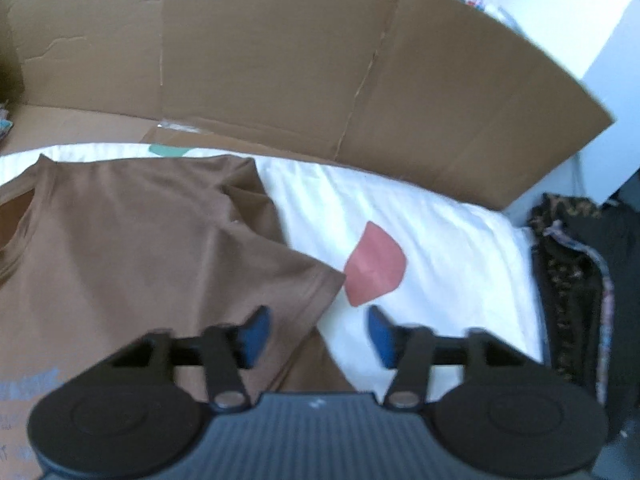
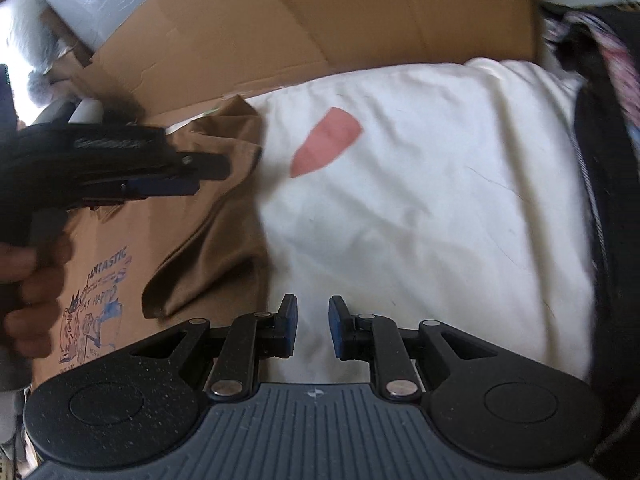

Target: Fold clothes

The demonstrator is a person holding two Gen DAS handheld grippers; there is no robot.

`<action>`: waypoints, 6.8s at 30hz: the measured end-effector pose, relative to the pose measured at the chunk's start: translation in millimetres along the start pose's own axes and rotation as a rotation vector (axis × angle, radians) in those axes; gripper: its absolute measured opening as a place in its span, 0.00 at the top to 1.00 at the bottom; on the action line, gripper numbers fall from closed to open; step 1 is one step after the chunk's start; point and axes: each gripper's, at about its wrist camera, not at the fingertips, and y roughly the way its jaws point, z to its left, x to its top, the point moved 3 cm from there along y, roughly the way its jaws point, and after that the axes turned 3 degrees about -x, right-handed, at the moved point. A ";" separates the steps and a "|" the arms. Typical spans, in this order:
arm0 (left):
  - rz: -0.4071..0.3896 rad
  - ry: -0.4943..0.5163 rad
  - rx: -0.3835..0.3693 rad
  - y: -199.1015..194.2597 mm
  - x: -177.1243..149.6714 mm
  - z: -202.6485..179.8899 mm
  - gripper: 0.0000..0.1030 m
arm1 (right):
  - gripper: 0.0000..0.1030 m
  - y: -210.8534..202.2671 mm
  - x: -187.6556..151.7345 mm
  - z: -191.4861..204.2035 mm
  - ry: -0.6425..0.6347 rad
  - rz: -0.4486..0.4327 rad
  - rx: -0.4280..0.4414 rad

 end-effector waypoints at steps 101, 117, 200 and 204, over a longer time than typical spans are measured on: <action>-0.187 -0.302 -0.359 -81.8 -20.2 155.8 0.98 | 0.89 205.1 228.6 159.2 -0.463 0.309 -0.337; -0.171 -0.381 -0.283 -60.9 -15.1 185.8 0.98 | 0.62 132.0 247.1 163.6 -0.485 0.179 -0.240; 0.233 -0.251 -0.027 -24.4 -74.3 119.0 0.98 | 0.72 68.1 40.6 74.7 -0.392 0.134 -0.118; 0.253 -0.256 0.017 -23.6 -71.2 114.6 0.98 | 0.72 68.2 41.2 72.4 -0.370 0.132 -0.113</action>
